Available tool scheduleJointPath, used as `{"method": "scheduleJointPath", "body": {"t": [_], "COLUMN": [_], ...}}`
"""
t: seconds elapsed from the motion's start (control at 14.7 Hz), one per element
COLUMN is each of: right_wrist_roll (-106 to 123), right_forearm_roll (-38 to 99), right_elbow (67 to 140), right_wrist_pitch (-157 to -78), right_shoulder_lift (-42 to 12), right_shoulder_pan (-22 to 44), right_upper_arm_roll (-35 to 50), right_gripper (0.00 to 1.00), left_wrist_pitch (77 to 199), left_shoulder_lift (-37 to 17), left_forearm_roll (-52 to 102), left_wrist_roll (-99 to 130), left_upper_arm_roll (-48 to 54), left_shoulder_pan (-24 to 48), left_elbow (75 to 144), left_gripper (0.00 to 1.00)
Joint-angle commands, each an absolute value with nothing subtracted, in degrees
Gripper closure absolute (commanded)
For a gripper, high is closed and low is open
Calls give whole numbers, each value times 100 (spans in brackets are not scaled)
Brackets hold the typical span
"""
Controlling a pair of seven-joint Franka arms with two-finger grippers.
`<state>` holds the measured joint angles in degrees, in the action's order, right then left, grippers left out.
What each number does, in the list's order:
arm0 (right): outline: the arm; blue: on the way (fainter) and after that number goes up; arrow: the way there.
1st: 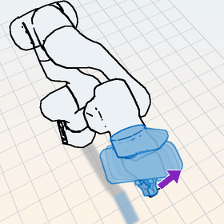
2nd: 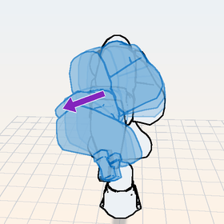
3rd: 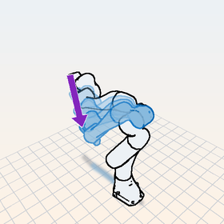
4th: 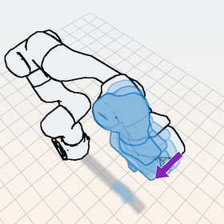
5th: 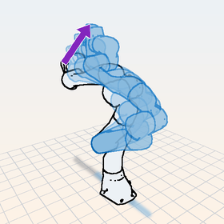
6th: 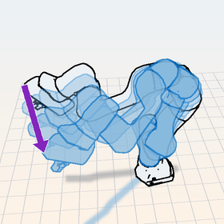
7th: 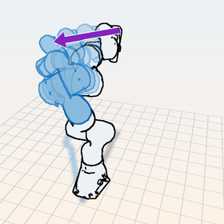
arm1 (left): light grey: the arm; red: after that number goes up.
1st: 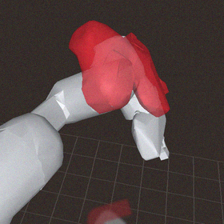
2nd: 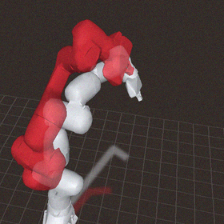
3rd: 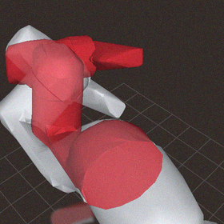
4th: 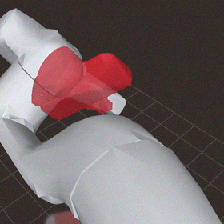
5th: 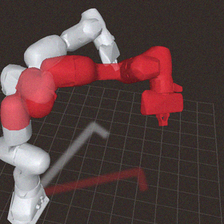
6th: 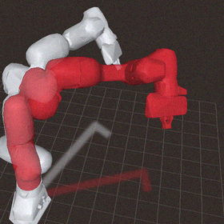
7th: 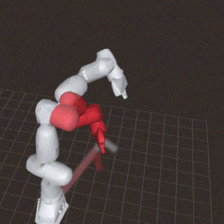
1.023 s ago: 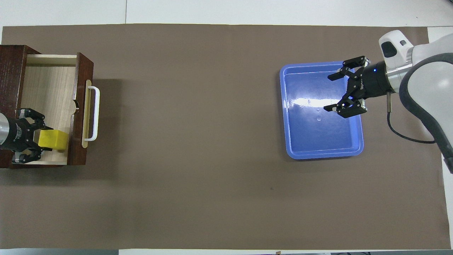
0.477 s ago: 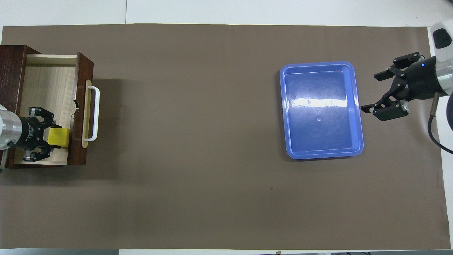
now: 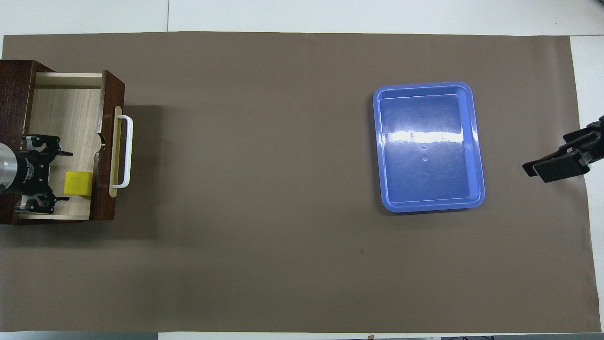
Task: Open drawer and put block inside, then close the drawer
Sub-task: 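Push the drawer shut with the left gripper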
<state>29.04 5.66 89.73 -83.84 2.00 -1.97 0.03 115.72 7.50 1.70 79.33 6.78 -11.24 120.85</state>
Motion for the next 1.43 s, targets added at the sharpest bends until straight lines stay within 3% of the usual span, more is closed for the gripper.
{"method": "scheduleJointPath", "body": {"t": [0.0, 0.27, 0.55, 1.36], "right_wrist_roll": [1911, 486, 378, 413], "right_forearm_roll": [124, -289, -290, -281], "right_elbow": [8877, 9078, 9307, 9299], "right_wrist_pitch": [-8087, -8007, -8270, -8367], "right_shoulder_lift": [158, 290, 282, 185], "right_shoulder_pan": [-264, -229, -255, -264], "right_upper_arm_roll": [53, 88, 79, 70], "right_gripper": [0, 0, 0, 0], "left_wrist_pitch": [10934, 11311, 11548, 11865], "left_shoulder_lift": [704, 668, -104, -308], "left_forearm_roll": [167, 167, -419, -888], "left_wrist_roll": [8600, 9633, 10168, 8940], "left_upper_arm_roll": [677, 686, 694, 650], "left_shoulder_pan": [-653, 60, 351, -807], "left_elbow": [11515, 11619, 11479, 11391], "left_gripper": [0, 0, 0, 0]}}
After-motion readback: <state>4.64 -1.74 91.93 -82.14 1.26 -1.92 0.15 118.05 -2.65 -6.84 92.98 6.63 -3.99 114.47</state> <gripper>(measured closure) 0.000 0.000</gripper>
